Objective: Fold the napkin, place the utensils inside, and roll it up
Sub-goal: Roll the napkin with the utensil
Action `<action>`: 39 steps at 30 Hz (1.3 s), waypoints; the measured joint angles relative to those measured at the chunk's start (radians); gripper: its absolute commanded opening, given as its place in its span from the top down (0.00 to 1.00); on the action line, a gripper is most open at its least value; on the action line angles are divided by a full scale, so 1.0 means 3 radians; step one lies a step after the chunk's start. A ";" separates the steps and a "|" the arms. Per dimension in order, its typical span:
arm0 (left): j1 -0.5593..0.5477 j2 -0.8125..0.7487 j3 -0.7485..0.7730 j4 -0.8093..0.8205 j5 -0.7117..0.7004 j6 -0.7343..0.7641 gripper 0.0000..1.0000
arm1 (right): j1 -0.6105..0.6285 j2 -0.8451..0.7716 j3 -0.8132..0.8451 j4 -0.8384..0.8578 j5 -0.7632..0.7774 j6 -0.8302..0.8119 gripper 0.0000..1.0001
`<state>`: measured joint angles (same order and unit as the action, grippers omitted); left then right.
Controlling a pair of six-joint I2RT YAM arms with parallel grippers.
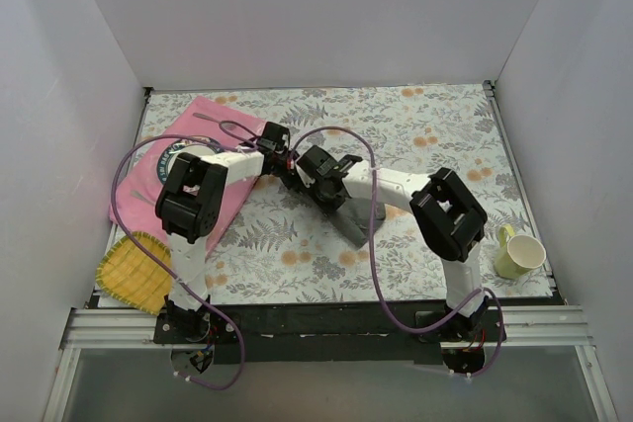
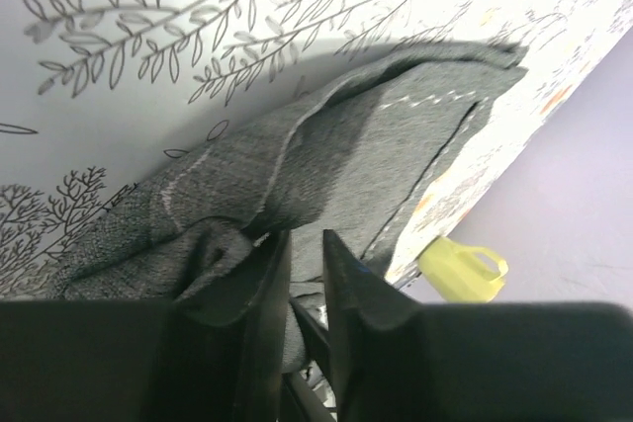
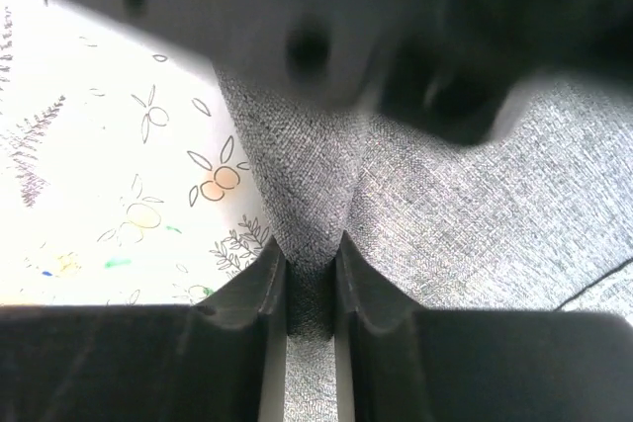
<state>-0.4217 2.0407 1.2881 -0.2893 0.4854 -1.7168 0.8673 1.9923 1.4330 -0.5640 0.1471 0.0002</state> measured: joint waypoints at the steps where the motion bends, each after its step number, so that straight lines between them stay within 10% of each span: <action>1: 0.0015 -0.0001 0.0036 -0.0032 -0.0008 0.0011 0.72 | -0.0015 -0.0025 -0.0028 0.0033 -0.0043 0.0005 0.86; 14: 0.0362 -0.0248 0.0547 -0.0548 -0.0289 0.0195 0.57 | -0.0787 0.0001 -0.0357 0.0668 -0.1930 0.0182 0.92; 26: 0.0224 -0.0441 0.0069 -0.0092 -0.0084 -0.0062 0.64 | -0.1297 0.0636 -0.0088 0.0519 -0.3471 0.0390 0.89; 39: -0.0009 -0.0217 -0.0210 0.0484 0.0132 -0.0287 0.65 | -0.1353 0.0753 -0.0024 0.0304 -0.3696 0.0326 0.71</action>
<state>-0.4244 1.9755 1.2251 -0.1440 0.5251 -1.8030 0.4614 2.2181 1.4258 -0.4728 -0.9619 0.0978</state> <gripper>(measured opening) 0.355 0.244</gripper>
